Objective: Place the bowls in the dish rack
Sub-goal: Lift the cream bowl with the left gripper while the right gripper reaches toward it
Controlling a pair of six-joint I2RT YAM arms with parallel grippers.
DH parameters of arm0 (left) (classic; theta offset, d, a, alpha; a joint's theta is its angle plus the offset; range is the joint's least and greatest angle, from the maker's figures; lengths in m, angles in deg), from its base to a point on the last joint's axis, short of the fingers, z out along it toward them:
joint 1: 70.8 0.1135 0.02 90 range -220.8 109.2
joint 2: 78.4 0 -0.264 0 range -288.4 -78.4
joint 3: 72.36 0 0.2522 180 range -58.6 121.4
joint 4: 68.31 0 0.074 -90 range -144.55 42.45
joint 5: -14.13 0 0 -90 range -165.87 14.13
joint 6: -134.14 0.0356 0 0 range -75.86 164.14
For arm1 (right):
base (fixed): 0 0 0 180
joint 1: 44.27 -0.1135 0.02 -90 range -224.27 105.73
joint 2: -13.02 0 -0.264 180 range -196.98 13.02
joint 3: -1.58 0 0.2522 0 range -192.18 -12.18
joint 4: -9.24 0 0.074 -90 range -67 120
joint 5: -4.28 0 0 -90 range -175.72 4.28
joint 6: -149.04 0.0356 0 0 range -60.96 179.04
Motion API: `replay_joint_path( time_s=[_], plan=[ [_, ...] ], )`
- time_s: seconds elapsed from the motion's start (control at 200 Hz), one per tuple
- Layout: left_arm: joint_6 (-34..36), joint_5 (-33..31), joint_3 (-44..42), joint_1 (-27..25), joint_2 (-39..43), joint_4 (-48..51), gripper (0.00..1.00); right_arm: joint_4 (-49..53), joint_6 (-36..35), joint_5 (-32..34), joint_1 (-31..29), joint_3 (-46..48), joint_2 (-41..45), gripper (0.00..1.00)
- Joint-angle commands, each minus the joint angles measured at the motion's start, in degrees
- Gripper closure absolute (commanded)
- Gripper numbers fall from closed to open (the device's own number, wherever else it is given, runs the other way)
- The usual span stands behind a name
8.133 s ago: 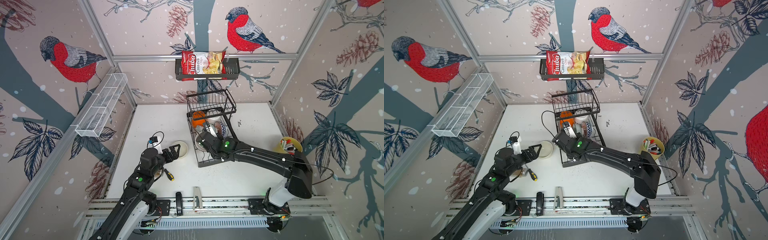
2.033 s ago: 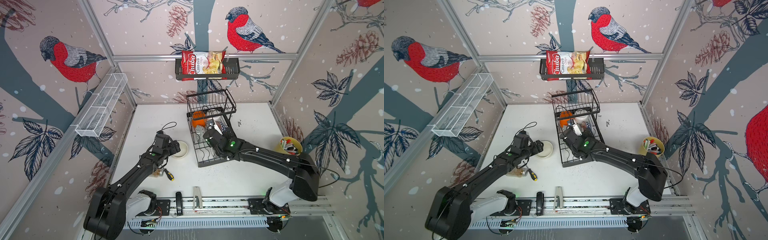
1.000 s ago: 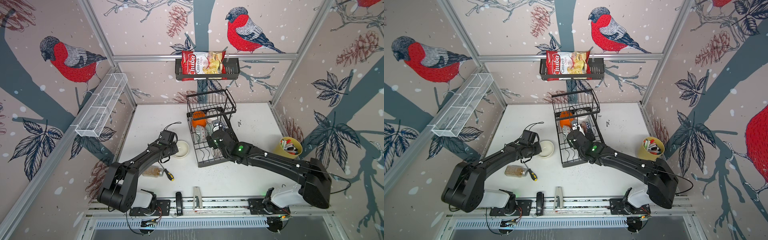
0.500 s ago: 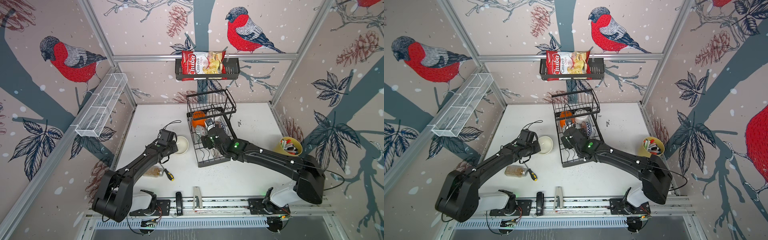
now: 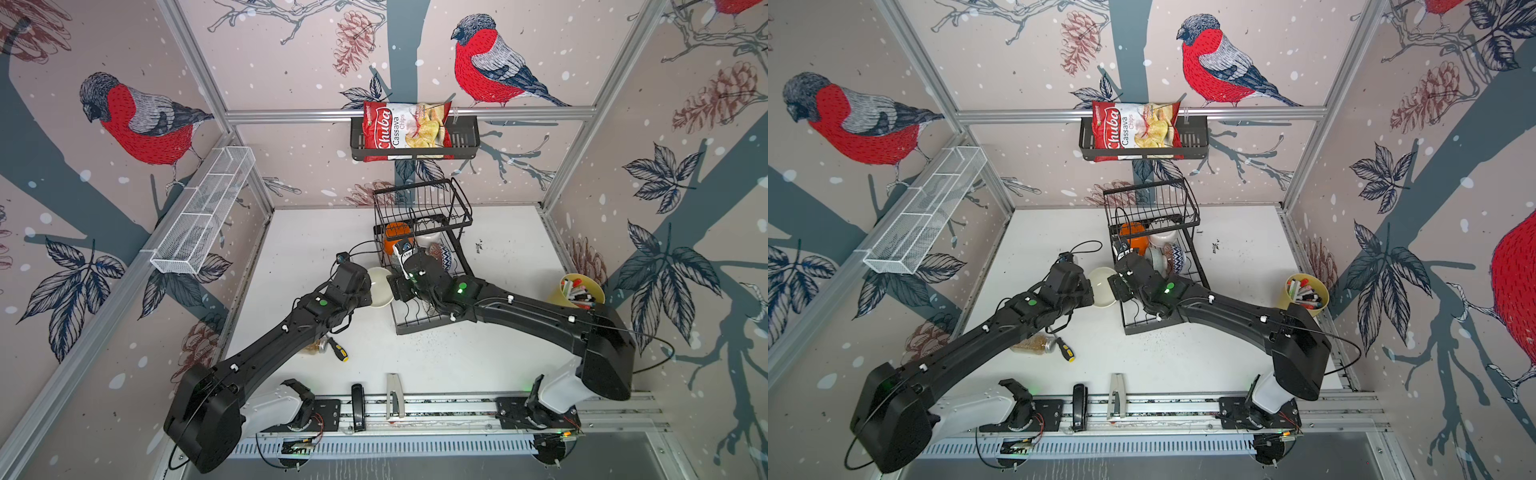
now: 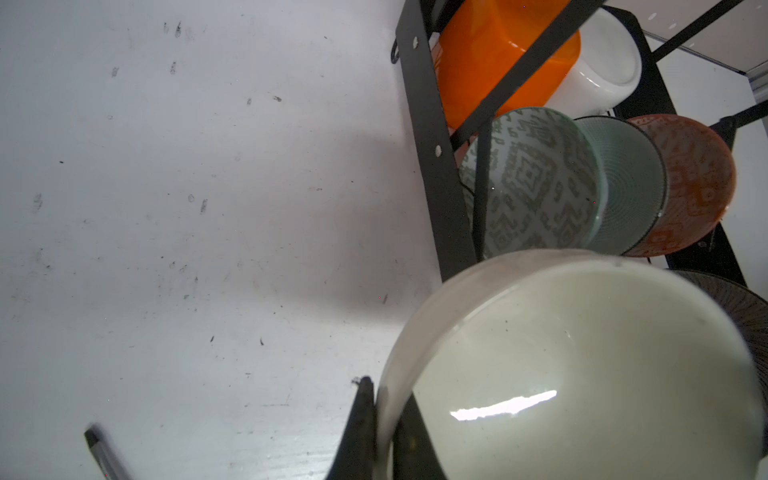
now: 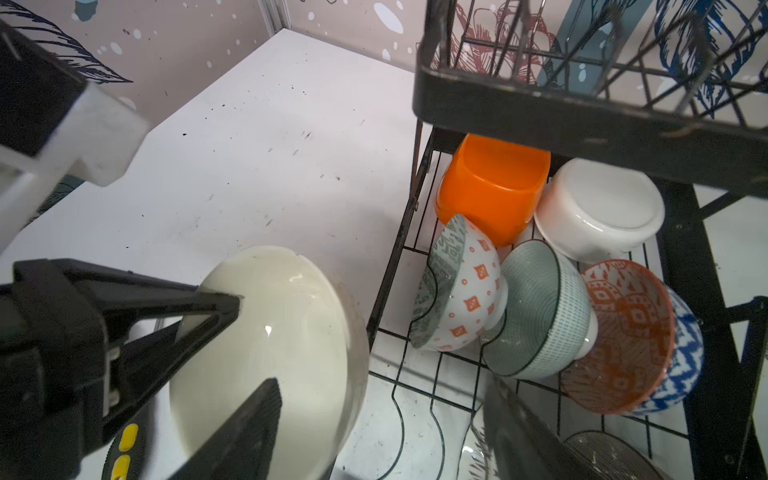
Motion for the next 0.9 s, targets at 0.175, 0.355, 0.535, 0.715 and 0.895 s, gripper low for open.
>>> replay_joint_path(
  time_s=[0.175,0.355,0.535,0.715,0.895],
  plan=[
    [-3.2,-7.4,2.6,-4.5,-0.2,0.6,1.00,4.7,4.9,3.6,-0.5,-1.5,-2.3,0.48],
    [-3.8,-8.5,2.9,-5.9,0.1,0.9,1.00,5.1,6.7,8.0,-1.0,-0.7,-2.5,0.58],
    [-4.8,-8.8,2.7,-7.5,0.3,-0.2,1.00,5.3,7.4,9.7,-1.3,-1.0,-2.9,0.70],
    [-5.9,-9.1,2.3,-8.8,0.6,-0.8,1.00,6.2,8.3,11.7,-1.5,-1.4,-3.4,0.89],
    [-6.4,-8.6,1.4,-9.0,1.7,-2.1,1.00,6.6,9.0,13.6,-1.9,-1.2,-2.9,1.00]
  ],
)
